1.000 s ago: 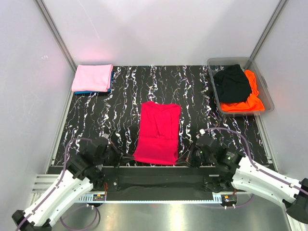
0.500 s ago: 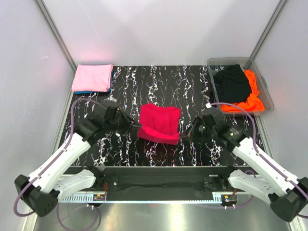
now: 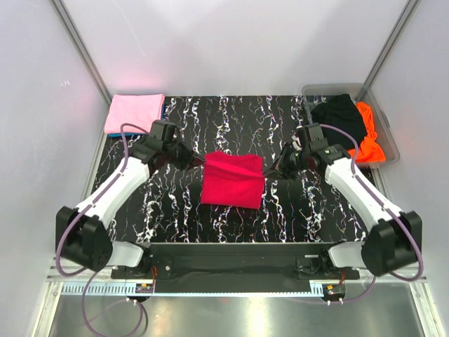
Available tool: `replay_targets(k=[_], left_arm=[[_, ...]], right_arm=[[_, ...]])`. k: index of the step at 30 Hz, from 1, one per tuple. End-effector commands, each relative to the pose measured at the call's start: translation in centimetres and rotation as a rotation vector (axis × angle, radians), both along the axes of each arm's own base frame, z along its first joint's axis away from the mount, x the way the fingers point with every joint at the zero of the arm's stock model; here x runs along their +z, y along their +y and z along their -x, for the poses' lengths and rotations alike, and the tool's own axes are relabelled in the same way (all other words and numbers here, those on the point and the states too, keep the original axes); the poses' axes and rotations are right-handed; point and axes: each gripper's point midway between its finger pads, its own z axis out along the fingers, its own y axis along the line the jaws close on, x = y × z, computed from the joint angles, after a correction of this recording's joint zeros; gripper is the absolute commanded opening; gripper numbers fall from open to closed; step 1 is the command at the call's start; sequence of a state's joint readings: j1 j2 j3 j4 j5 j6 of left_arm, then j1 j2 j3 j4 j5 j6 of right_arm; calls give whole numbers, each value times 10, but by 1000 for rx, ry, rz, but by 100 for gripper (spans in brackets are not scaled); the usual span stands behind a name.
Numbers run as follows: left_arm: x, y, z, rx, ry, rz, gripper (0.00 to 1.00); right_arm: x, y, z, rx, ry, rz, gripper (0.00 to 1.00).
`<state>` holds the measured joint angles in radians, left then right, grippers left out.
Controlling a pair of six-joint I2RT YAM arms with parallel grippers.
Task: Fold and stack the t-shirts
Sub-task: Fold the tshirt
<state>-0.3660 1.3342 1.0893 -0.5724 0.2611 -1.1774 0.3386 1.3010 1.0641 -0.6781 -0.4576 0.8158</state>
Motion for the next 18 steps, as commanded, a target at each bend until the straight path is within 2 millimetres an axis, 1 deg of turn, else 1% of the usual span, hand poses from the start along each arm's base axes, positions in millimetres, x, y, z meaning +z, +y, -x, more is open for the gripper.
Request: replay_targets(k=[1, 2, 3, 4, 5, 7, 9, 10, 12, 13, 14, 15, 16, 17, 18], left_arm=[[37, -1, -38, -10, -148, 34, 0], [26, -3, -45, -16, -122, 29, 0], [25, -7, -47, -36, -110, 45, 0], [23, -7, -52, -36, -102, 47, 0], [16, -9, -59, -42, -83, 45, 0], [9, -10, -66, -39, -64, 44, 0], [-1, -9, -75, -31, -41, 40, 0], [-3, -6, -80, -22, -36, 41, 0], [-10, -6, -92, -23, -26, 37, 0], [-9, -4, -97, -19, -30, 39, 0], [-11, -3, -102, -21, -29, 35, 0], [-7, -4, -108, -21, -40, 39, 0], [-16, 0, -115, -13, -22, 35, 0], [-18, 2, -119, -6, -18, 35, 0], [-15, 2, -126, -9, -28, 43, 0]], right_arm=[[12, 2, -22, 69, -39, -33, 0], [14, 3, -29, 74, -43, -40, 0], [15, 3, -33, 84, -36, -58, 0], [7, 4, -38, 89, -8, -61, 0], [8, 4, -44, 92, -14, -64, 0], [1, 4, -54, 96, -1, -61, 0], [-2, 5, -60, 104, 7, -66, 1], [-10, 3, -66, 99, 22, -60, 1], [-10, 2, -76, 100, 18, -66, 2], [-18, 1, -82, 100, 36, -66, 2], [-16, 2, -90, 101, 26, -71, 3], [-17, 2, -94, 108, 26, -79, 3], [-26, 3, -98, 111, 52, -79, 4], [-24, 2, -107, 112, 39, -85, 4], [-25, 3, -110, 119, 41, -93, 6]])
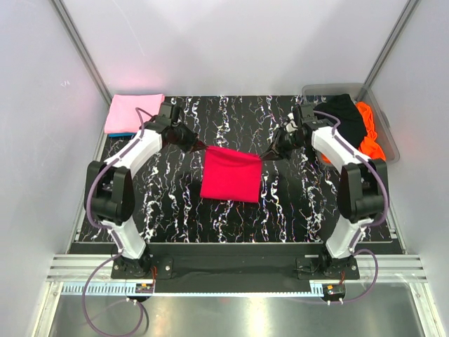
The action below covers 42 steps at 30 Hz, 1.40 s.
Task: Fold and stack the t-shirts
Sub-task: Fold the tshirt
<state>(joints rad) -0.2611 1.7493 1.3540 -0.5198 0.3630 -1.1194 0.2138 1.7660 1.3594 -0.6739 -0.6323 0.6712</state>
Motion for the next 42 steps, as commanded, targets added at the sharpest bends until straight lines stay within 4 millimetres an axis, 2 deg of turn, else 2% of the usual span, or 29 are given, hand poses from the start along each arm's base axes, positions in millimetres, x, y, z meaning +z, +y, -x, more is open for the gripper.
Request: replay_targets(k=[1, 3, 4, 5, 7, 8, 11, 12, 13, 14, 15, 16, 17, 18, 19, 20, 22, 23, 24, 26, 27, 30, 31, 33, 35, 36, 37, 41, 42], left_arm=[[15, 6, -38, 2, -91, 27, 0], [10, 4, -46, -4, -81, 32, 0], [13, 5, -53, -1, -92, 36, 0], [-2, 4, -57, -3, -64, 30, 0], [-3, 0, -66, -17, -67, 44, 0], [-19, -1, -69, -20, -35, 44, 0], [-31, -3, -84, -41, -37, 41, 2], [-36, 1, -90, -32, -43, 18, 4], [-38, 5, -95, -39, -65, -7, 7], [-38, 9, -105, -35, -88, -30, 11], [-40, 15, -112, -26, -104, -65, 19], [-39, 17, -116, -48, -118, -91, 25], [-41, 19, -119, -59, -121, -110, 26], [-30, 21, -131, -61, -153, -130, 27], [-27, 21, -129, -87, -159, -152, 36], [-20, 22, -130, -93, -182, -160, 40], [0, 20, -126, -128, -237, -176, 54], [3, 20, -122, -141, -245, -185, 55], [12, 19, -113, -161, -263, -194, 55], [12, 16, -102, -182, -260, -189, 52], [16, 7, -97, -211, -272, -164, 51], [13, -14, -78, -297, -276, -120, 49], [11, -19, -74, -324, -288, -117, 50], [11, -37, -65, -382, -310, -92, 50], [9, -49, -58, -416, -324, -51, 47], [9, -59, -52, -442, -323, -10, 43], [0, -62, -48, -434, -306, 13, 41], [-26, -62, -27, -437, -254, 7, 34], [-29, -57, -18, -435, -248, -4, 34]], right_arm=[[4, 2, -24, 40, -41, -46, 7], [2, 1, -35, 36, -46, -44, 9], [-8, 0, -39, 32, -26, -39, 9], [-6, -1, -46, 26, -34, -42, 9], [-17, -1, -53, 19, -12, -36, 10], [-15, -1, -60, 16, -25, -36, 11], [-32, -3, -77, 6, -14, -19, 22], [-37, -4, -83, 8, -16, -15, 23], [-53, -7, -89, 2, 9, -4, 25], [-49, -10, -104, 4, -32, 7, 28], [-65, -16, -109, -3, 0, 25, 29], [-58, -20, -124, -11, -37, 42, 31], [-60, -25, -129, -3, -48, 67, 34], [-73, -33, -127, -5, -1, 108, 34], [-60, -37, -138, -5, -42, 126, 34], [-61, -43, -140, 10, -62, 171, 37], [-51, -49, -136, 16, -78, 211, 39], [-48, -53, -135, 21, -97, 235, 40], [-40, -54, -130, 24, -110, 238, 42], [-34, -51, -123, 40, -119, 227, 43], [-25, -45, -121, 55, -141, 197, 43], [-20, -29, -110, 85, -160, 137, 43], [-28, -26, -102, 89, -133, 121, 42], [-21, -10, -99, 102, -151, 65, 40], [-24, 2, -90, 113, -125, 13, 31], [-24, 7, -93, 114, -143, -16, 24], [-29, 11, -89, 115, -120, -42, 19], [-47, 20, -95, 119, -89, -95, 17], [-60, 20, -97, 123, -73, -91, 17]])
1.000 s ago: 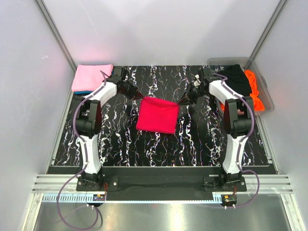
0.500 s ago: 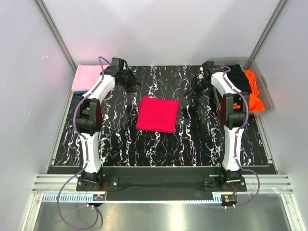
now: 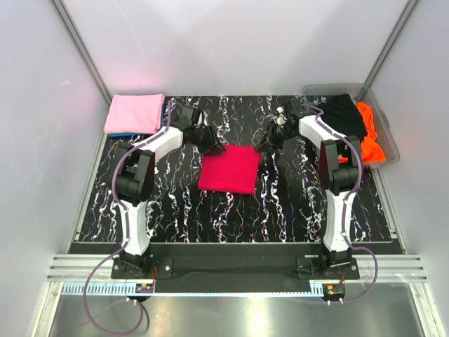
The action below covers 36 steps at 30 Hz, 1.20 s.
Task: Fold and stack the t-shirts
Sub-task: Fold the tshirt
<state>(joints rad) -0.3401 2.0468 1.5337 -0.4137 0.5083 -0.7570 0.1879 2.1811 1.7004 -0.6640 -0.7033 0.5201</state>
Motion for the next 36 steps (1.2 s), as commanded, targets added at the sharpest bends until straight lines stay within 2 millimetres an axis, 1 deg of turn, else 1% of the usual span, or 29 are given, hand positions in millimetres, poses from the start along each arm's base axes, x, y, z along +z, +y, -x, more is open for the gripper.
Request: replay_targets(k=[1, 2, 3, 4, 5, 6, 7, 8, 9, 10, 11, 12, 13, 14, 16, 17, 20, 21, 23, 24, 25, 26, 27, 28, 29, 30, 31, 34, 36], left_arm=[[24, 5, 11, -20, -84, 41, 34], [23, 8, 16, -22, -86, 33, 34], [24, 10, 22, -28, -88, 30, 35], [24, 13, 33, -39, -84, 30, 35], [26, 14, 39, -48, -82, 37, 35], [21, 16, 49, -54, -64, 29, 36], [31, 18, 54, -58, -84, 34, 36], [33, 20, 59, -59, -85, 36, 37], [28, 22, 66, -60, -67, 35, 37], [36, 23, 70, -62, -84, 40, 37], [36, 25, 73, -59, -82, 36, 38], [32, 27, 78, -56, -72, 31, 38], [31, 27, 81, -54, -66, 30, 38], [30, 29, 82, -50, -62, 27, 38], [22, 30, 85, -51, -48, 15, 38], [16, 33, 85, -45, -39, 1, 38], [2, 36, 88, -52, -22, -24, 37], [-6, 39, 89, -51, -12, -42, 37], [-14, 43, 89, -48, -9, -70, 37], [-23, 45, 90, -48, 4, -84, 37], [-28, 46, 92, -49, 16, -93, 37], [-35, 48, 93, -47, 31, -103, 36], [-44, 50, 96, -53, 50, -116, 36], [-49, 51, 97, -53, 58, -123, 35], [-55, 54, 100, -50, 69, -140, 35], [-58, 56, 101, -47, 75, -146, 35], [-61, 57, 103, -45, 83, -153, 34], [-66, 60, 108, -37, 96, -163, 34], [-70, 64, 112, -33, 104, -177, 35]], right_arm=[[1, 10, -23, 10, -55, -75, 17], [-4, 9, -27, 13, -60, -66, 17], [-16, 8, -30, 8, -41, -60, 17], [-15, 7, -37, 3, -52, -62, 17], [-20, 3, -41, -10, -48, -55, 16], [-25, 0, -45, -17, -43, -46, 17], [-25, -1, -46, -19, -43, -36, 17], [-27, -5, -47, -20, -48, -13, 17], [-23, -6, -45, -18, -39, -6, 17], [-18, -5, -44, -17, -42, -9, 18], [-13, -4, -44, -14, -49, -9, 19], [1, -5, -42, -16, -65, -7, 20], [6, -5, -40, -15, -72, 1, 23], [23, -6, -38, -19, -102, 14, 25], [34, 1, -27, -11, -110, 20, 31], [51, 6, -20, 3, -137, 13, 33], [60, 40, 12, 77, -127, -1, 38], [63, 62, 34, 135, -118, -15, 38], [65, 84, 56, 191, -105, -52, 37], [53, 93, 73, 222, -68, -58, 36], [49, 108, 90, 257, -47, -70, 36], [49, 115, 97, 280, -62, -85, 34], [34, 115, 111, 291, -27, -72, 32], [29, 120, 120, 312, -16, -73, 31], [24, 121, 123, 319, -15, -78, 25], [14, 118, 130, 321, 11, -74, 23], [11, 118, 134, 328, 19, -84, 21], [-4, 117, 142, 354, 44, -111, 18], [-20, 112, 145, 356, 64, -90, 17]])
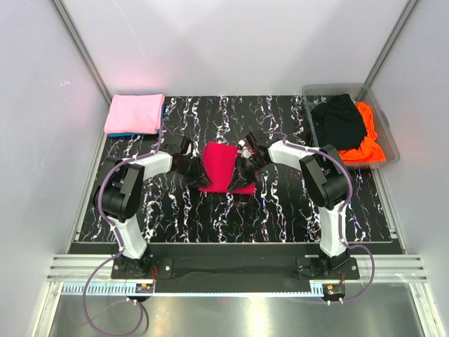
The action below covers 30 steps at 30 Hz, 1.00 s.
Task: Fold and stack the t-shirts
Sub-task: Fold the tshirt
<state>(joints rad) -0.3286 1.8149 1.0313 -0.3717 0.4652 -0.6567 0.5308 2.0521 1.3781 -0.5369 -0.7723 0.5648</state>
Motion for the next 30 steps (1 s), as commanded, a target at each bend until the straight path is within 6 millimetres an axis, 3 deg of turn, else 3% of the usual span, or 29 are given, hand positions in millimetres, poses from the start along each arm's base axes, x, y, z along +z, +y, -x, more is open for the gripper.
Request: replay_targets(k=[1, 10, 15, 18, 22, 25, 26, 30], left_arm=[[-6, 10, -4, 5, -43, -47, 35], [-13, 15, 1, -6, -32, -70, 34], [0, 15, -2, -12, -60, -67, 34], [18, 10, -8, -17, -89, -35, 37], [60, -6, -34, -28, -179, 52, 46], [82, -17, -59, -28, -231, 107, 47], [76, -20, -68, -21, -221, 117, 46], [74, -36, -107, 2, -232, 219, 45]], right_arm=[[-5, -1, -9, 9, -44, -46, 16], [-24, -55, -7, -78, -11, 8, 15], [-30, -97, -4, -150, -13, 47, 16], [-21, -112, -3, -173, -24, 62, 17], [15, -106, -21, -207, -93, 18, 20], [24, -101, -43, -241, -118, 17, 29], [35, -97, -58, -250, -151, 1, 29], [40, -83, -98, -284, -162, -36, 28]])
